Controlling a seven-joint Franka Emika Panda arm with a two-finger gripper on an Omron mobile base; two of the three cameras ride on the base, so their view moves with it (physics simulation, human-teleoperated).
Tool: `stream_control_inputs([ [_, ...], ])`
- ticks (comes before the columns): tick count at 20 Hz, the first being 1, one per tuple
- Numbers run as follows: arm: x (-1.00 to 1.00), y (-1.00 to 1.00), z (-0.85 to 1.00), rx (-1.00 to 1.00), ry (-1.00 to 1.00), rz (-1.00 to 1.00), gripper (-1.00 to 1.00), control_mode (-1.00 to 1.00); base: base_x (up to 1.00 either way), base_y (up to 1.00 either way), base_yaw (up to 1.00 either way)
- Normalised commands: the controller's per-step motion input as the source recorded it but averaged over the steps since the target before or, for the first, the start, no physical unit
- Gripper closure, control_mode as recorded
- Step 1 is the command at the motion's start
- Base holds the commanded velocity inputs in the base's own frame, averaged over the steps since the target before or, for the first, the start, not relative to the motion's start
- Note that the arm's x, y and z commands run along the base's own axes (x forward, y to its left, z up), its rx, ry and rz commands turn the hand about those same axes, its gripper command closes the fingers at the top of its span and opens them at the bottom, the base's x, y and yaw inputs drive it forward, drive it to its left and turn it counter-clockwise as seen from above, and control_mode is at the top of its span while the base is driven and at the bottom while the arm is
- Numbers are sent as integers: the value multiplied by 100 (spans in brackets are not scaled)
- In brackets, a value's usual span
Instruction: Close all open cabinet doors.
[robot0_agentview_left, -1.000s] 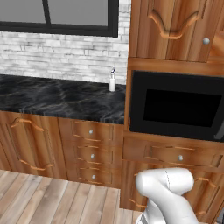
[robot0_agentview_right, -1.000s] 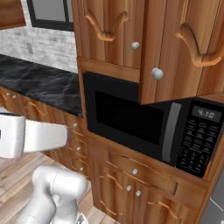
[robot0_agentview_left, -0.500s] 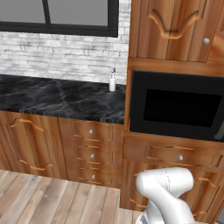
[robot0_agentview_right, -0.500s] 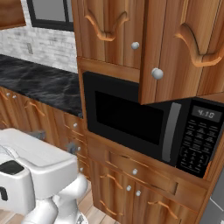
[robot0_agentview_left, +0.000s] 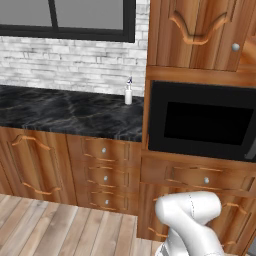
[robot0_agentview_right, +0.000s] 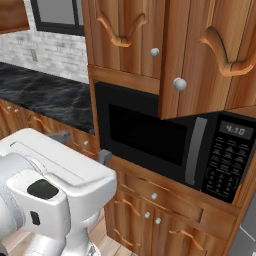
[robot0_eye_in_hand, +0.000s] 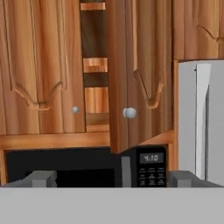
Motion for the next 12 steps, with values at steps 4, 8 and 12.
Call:
stream_control_inputs([
  [4,31,-30,1,3,-3,7,-100,-100,0,0,0],
  [8,42,-40,0,5,0,13,-100,-100,0,0,0],
  [12,50,-36,0,4,0,14,-100,-100,0,0,0],
])
